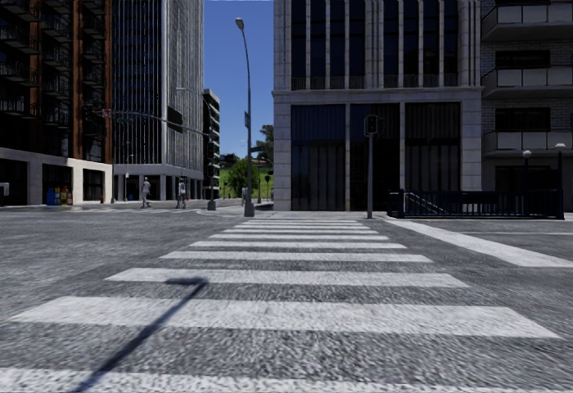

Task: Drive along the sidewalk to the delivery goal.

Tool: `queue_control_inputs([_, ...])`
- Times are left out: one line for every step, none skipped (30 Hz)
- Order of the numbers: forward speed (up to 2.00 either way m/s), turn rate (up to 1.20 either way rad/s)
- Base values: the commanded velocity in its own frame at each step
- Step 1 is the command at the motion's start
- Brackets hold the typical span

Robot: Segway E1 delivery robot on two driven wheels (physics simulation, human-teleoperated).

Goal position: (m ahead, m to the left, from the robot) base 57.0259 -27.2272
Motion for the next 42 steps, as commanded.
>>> queue_control_inputs([2.00,-0.06])
queue_control_inputs([2.00,-0.06])
queue_control_inputs([2.00,-0.06])
queue_control_inputs([2.00,-0.06])
queue_control_inputs([2.00,-0.06])
queue_control_inputs([2.00,-0.06])
queue_control_inputs([2.00,-0.06])
queue_control_inputs([2.00,-0.06])
queue_control_inputs([2.00,-0.06])
queue_control_inputs([2.00,-0.06])
queue_control_inputs([2.00,-0.06])
queue_control_inputs([2.00,-0.07])
queue_control_inputs([2.00,-0.10])
queue_control_inputs([2.00,-0.10])
queue_control_inputs([2.00,-0.14])
queue_control_inputs([2.00,-0.16])
queue_control_inputs([2.00,-0.20])
queue_control_inputs([2.00,-0.20])
queue_control_inputs([2.00,-0.22])
queue_control_inputs([2.00,-0.24])
queue_control_inputs([2.00,-0.24])
queue_control_inputs([2.00,-0.24])
queue_control_inputs([2.00,-0.25])
queue_control_inputs([2.00,-0.25])
queue_control_inputs([2.00,-0.25])
queue_control_inputs([2.00,-0.25])
queue_control_inputs([2.00,-0.25])
queue_control_inputs([2.00,-0.25])
queue_control_inputs([2.00,-0.25])
queue_control_inputs([2.00,-0.25])
queue_control_inputs([2.00,-0.25])
queue_control_inputs([2.00,-0.25])
queue_control_inputs([2.00,-0.25])
queue_control_inputs([2.00,-0.25])
queue_control_inputs([2.00,-0.25])
queue_control_inputs([2.00,-0.25])
queue_control_inputs([2.00,-0.25])
queue_control_inputs([2.00,-0.25])
queue_control_inputs([2.00,-0.25])
queue_control_inputs([2.00,-0.25])
queue_control_inputs([2.00,-0.25])
queue_control_inputs([2.00,-0.25])
